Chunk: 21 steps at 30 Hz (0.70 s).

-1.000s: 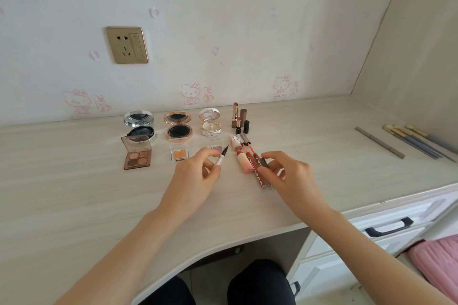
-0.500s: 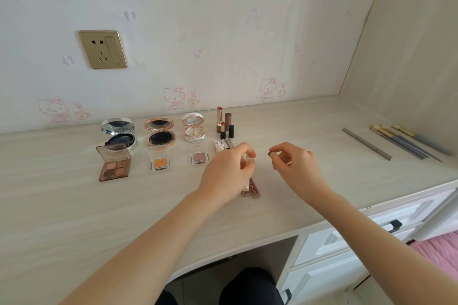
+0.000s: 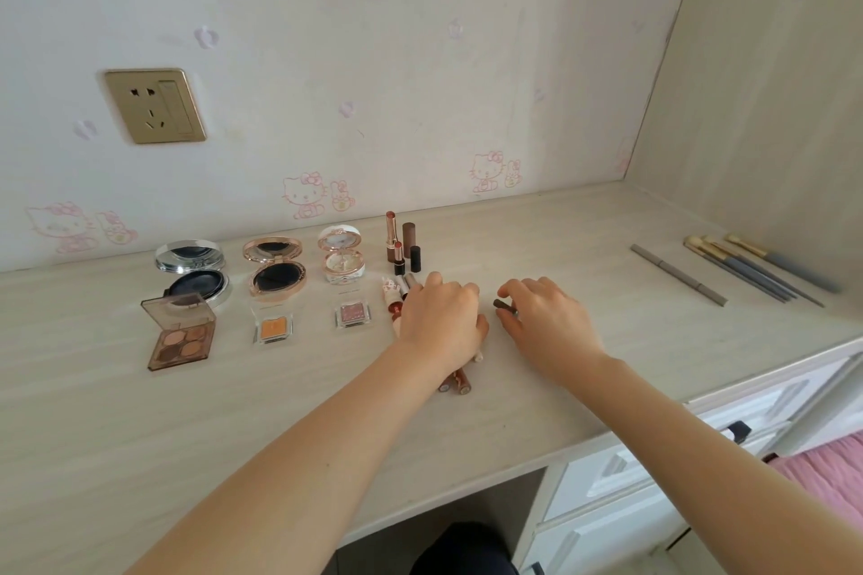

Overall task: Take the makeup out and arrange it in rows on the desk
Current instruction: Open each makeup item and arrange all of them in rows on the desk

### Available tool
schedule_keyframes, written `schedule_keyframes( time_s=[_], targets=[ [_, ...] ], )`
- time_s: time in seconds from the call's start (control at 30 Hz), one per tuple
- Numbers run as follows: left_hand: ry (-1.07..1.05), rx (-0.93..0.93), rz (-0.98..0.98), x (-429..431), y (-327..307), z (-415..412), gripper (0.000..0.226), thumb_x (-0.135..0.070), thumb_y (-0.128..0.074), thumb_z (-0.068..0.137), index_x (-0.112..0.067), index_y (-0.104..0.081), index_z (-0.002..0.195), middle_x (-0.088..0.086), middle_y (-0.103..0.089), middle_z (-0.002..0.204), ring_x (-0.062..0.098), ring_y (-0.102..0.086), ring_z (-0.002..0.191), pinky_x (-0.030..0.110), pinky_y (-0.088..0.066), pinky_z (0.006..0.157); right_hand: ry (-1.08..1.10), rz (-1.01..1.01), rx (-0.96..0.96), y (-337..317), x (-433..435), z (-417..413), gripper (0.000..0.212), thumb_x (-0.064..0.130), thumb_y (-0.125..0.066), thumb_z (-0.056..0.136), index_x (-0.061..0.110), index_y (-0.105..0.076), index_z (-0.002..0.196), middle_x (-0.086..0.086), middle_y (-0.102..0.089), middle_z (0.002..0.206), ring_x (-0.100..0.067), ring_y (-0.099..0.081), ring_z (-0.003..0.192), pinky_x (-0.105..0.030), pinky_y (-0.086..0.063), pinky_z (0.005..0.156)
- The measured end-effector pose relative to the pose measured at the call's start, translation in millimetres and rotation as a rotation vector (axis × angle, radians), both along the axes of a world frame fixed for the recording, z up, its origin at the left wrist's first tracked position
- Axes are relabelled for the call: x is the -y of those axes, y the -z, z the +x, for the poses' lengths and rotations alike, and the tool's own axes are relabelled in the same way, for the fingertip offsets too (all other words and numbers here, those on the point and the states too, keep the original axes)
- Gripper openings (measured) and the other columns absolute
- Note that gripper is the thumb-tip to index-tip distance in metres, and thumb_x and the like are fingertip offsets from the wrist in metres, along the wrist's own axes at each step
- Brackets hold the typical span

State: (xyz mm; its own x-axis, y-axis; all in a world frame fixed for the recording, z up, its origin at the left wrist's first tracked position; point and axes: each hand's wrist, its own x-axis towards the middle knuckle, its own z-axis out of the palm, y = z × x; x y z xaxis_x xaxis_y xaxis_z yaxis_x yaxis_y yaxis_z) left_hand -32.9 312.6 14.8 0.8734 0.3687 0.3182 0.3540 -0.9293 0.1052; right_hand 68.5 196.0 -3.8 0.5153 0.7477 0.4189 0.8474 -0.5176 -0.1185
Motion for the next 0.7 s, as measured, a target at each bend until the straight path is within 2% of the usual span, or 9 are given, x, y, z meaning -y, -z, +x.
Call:
schedule_keyframes(
  time_s=[0.17,0.3,0.47,0.57,0.7],
  targets=[
    [0.010,-0.081,-0.004,-3,1,-3,0.040,-0.049,-0.046,0.092,-0.015,-0.064,0.102,0.001,-0.059,0.098,0.024,-0.045,0.103,0.035,-0.037,0.079,-0.013,-0.010,0.019,2,2,-2,0.023,0.033,-0.051,0.095,0.016,-0.064,0.104,0.000,-0.063,0.099,-0.021,-0.055,0.096,-0.029,-0.044,0.068],
    [0.070,-0.059,-0.092,-3,3,-18,0.046,-0.053,-0.049,0.089,-0.021,-0.064,0.118,-0.003,-0.053,0.114,0.020,-0.042,0.112,0.033,-0.039,0.089,-0.058,-0.037,-0.004,3,9,-5,0.028,0.034,-0.047,0.096,0.017,-0.066,0.108,0.001,-0.058,0.104,-0.019,-0.053,0.099,-0.028,-0.047,0.073],
    [0.108,-0.084,-0.149,-2,3,-35,0.054,-0.056,-0.055,0.083,-0.026,-0.058,0.128,-0.008,-0.050,0.132,0.016,-0.038,0.125,0.032,-0.034,0.103,-0.109,-0.032,-0.043,2,17,-11,0.030,0.023,-0.047,0.095,0.017,-0.065,0.118,-0.002,-0.056,0.107,-0.023,-0.050,0.099,-0.032,-0.046,0.081],
    [0.086,-0.085,-0.137,-3,2,-38,0.055,-0.054,-0.056,0.082,-0.025,-0.057,0.130,-0.006,-0.051,0.132,0.017,-0.037,0.125,0.032,-0.034,0.104,-0.135,-0.030,-0.068,2,15,-16,0.031,0.019,-0.046,0.096,0.017,-0.064,0.121,-0.002,-0.057,0.106,-0.023,-0.050,0.097,-0.033,-0.045,0.083],
    [0.059,-0.060,-0.125,-6,2,-40,0.054,-0.055,-0.057,0.080,-0.024,-0.060,0.124,-0.005,-0.055,0.126,0.017,-0.040,0.121,0.030,-0.035,0.099,-0.157,-0.017,-0.126,1,7,-21,0.028,0.023,-0.048,0.096,0.017,-0.066,0.116,-0.001,-0.057,0.103,-0.022,-0.050,0.099,-0.033,-0.044,0.084]
  ],
)
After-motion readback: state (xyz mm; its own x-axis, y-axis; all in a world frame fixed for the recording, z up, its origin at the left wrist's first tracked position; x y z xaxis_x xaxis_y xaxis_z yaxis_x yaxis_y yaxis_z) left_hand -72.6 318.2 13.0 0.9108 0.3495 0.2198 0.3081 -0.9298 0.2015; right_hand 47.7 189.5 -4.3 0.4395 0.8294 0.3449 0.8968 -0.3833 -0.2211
